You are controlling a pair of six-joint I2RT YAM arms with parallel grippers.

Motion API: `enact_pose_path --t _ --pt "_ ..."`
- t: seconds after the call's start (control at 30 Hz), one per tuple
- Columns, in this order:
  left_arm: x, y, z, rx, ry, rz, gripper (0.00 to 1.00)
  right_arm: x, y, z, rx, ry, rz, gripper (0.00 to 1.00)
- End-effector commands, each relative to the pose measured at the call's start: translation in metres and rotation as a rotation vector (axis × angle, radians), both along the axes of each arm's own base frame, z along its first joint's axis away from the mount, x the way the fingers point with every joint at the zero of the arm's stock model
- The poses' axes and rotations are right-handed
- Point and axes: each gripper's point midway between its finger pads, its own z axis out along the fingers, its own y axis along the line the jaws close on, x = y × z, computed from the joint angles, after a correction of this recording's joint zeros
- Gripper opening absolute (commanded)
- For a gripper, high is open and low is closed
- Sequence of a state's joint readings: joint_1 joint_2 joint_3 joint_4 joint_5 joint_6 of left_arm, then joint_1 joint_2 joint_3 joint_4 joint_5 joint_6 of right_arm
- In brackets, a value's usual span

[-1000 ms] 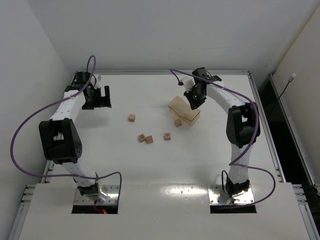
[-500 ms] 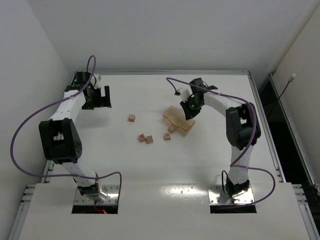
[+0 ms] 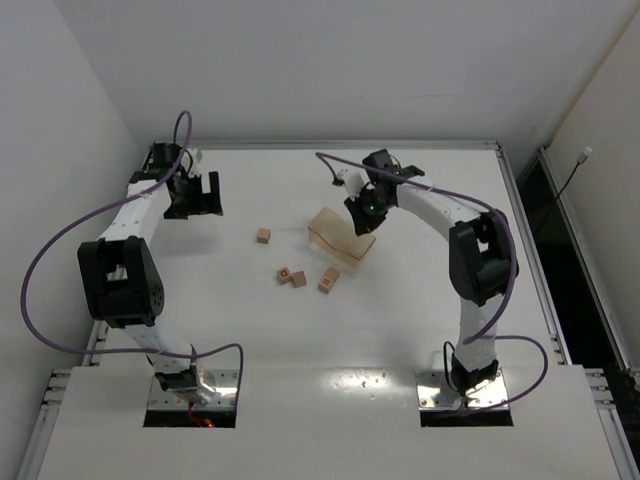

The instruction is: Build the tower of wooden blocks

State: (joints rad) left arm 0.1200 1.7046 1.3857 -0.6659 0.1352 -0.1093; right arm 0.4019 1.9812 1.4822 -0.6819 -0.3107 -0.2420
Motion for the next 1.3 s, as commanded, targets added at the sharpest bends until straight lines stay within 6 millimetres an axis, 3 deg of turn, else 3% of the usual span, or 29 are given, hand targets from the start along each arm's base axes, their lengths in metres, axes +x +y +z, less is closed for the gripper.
enact_pose_path --t 0.0,0.03,0.1,0.13,0.17,0.2,0.23,0.43,0.7,0.77,0.8,0.87,0.9,0.97,1.1,1.27 --pt "0.005 0.005 0.023 0.005 -0.057 -0.002 0.99 0.070 0.006 0.074 0.105 -0.220 -0.102 0.00" --pt "0.005 0.007 0.023 0.012 -0.056 0.003 0.99 0.090 0.011 0.098 0.127 -0.288 -0.123 0.00" --pt "0.007 0.011 0.027 0.014 -0.066 0.012 0.99 0.110 0.010 0.092 0.090 -0.295 -0.162 0.00" --pt "0.006 0.015 0.029 0.014 -0.066 0.021 0.99 0.129 0.014 0.114 0.104 -0.354 -0.172 0.00" --pt "0.009 0.015 0.034 0.010 -0.078 0.029 0.99 0.140 0.013 0.114 0.087 -0.369 -0.187 0.00" --pt "0.008 0.023 0.034 0.005 -0.077 0.057 0.99 0.147 0.016 0.091 0.068 -0.330 -0.186 0.00" --pt "0.008 0.024 0.036 -0.011 -0.080 0.057 0.99 0.163 0.021 0.108 0.083 -0.386 -0.171 0.00" --pt "0.005 0.049 0.039 -0.079 -0.072 0.124 0.99 0.193 0.052 0.071 0.075 -0.448 -0.032 0.00" --pt "-0.003 0.061 0.032 -0.100 -0.039 0.156 0.97 0.211 0.089 0.081 0.158 -0.542 0.006 0.00" --pt "-0.004 0.063 0.032 -0.093 -0.037 0.161 0.97 0.217 0.086 0.078 0.132 -0.548 -0.075 0.00" --pt "-0.004 0.063 0.032 -0.088 -0.038 0.154 0.97 0.228 0.078 0.083 0.124 -0.570 -0.198 0.00" --pt "-0.004 0.063 0.032 -0.087 -0.038 0.154 0.97 0.228 0.085 0.084 0.187 -0.544 -0.249 0.00" --pt "-0.003 0.062 0.032 -0.095 -0.039 0.149 0.97 0.223 0.095 0.093 0.258 -0.520 -0.248 0.00" --pt "-0.006 0.063 0.028 -0.088 -0.027 0.156 0.97 0.223 0.097 0.106 0.334 -0.490 -0.302 0.00" --pt "-0.009 0.066 0.025 -0.090 -0.018 0.166 0.97 0.194 0.137 0.132 0.596 -0.303 -0.343 0.00" --pt "-0.012 0.069 0.021 -0.087 -0.010 0.168 0.97 0.160 0.175 0.134 0.818 -0.011 -0.468 0.00"
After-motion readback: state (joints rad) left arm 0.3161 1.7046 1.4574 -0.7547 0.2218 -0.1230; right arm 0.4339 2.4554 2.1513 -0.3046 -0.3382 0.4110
